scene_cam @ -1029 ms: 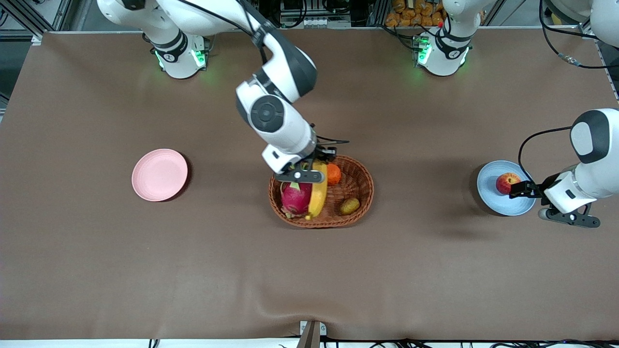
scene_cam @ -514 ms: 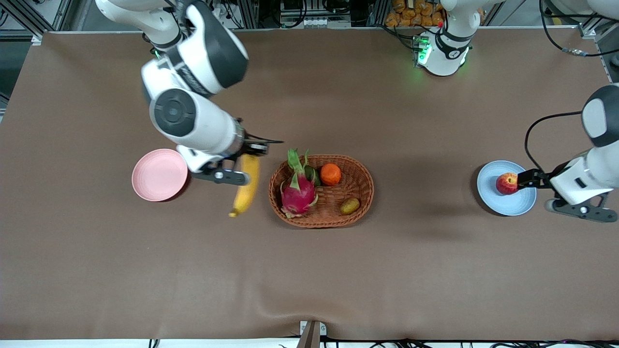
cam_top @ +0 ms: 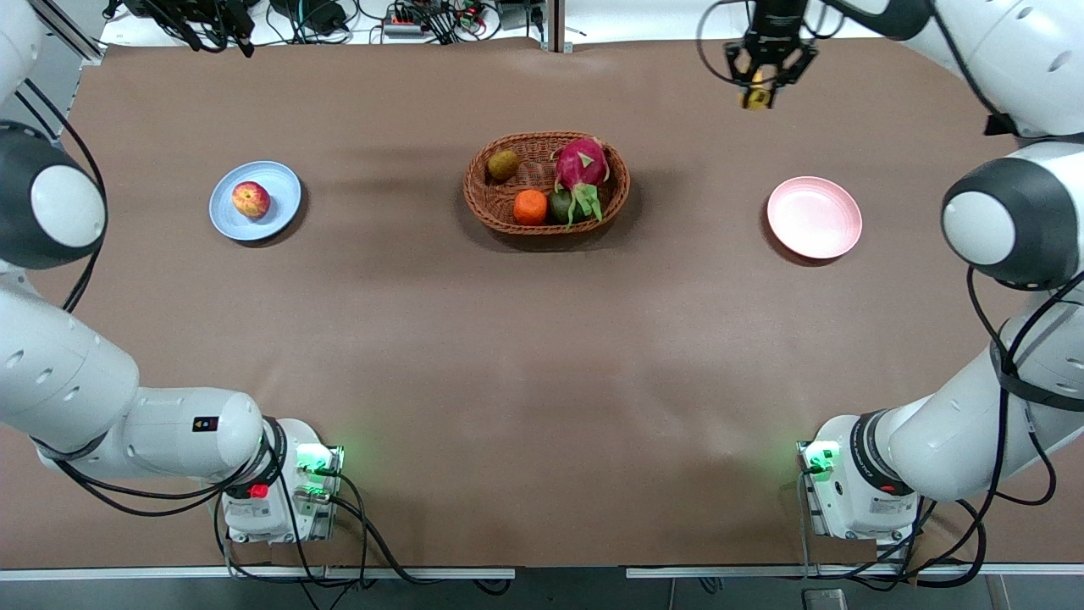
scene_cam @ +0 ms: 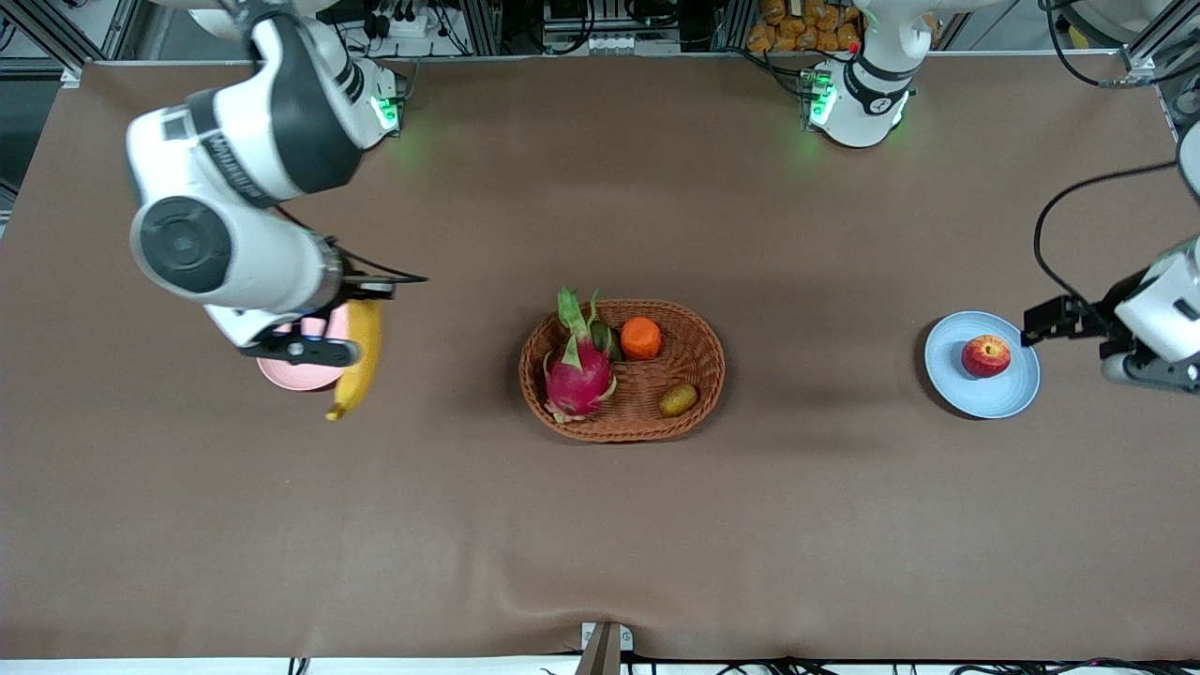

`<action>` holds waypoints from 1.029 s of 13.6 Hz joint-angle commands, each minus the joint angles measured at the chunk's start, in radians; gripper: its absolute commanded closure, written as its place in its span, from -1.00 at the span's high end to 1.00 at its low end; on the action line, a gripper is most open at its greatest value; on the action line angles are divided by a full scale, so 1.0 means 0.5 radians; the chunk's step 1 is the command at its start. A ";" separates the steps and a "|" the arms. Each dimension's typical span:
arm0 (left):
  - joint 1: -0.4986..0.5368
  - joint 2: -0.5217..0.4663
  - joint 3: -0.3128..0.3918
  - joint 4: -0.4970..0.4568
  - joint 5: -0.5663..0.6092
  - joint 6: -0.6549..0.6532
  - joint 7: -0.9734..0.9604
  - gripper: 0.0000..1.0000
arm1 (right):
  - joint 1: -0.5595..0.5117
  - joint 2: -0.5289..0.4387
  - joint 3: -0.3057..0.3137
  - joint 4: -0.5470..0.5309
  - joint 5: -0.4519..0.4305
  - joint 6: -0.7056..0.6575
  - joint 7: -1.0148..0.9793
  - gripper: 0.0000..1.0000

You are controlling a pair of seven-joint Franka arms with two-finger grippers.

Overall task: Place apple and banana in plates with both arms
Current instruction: 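Carry the banana with the right gripper over the pink plate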

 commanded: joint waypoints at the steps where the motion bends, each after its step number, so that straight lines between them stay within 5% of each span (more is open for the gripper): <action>1: -0.042 -0.168 0.046 -0.017 -0.035 -0.186 -0.182 1.00 | -0.101 -0.177 0.036 -0.268 -0.129 0.066 -0.129 -1.00; 7: -0.046 -0.436 0.043 -0.017 -0.023 -0.527 -0.290 1.00 | -0.282 -0.413 0.036 -0.872 -0.277 0.519 -0.371 -1.00; 14: -0.079 -0.417 0.053 0.069 -0.004 -0.515 -0.336 1.00 | -0.555 -0.416 0.036 -1.437 -0.298 1.228 -0.798 -1.00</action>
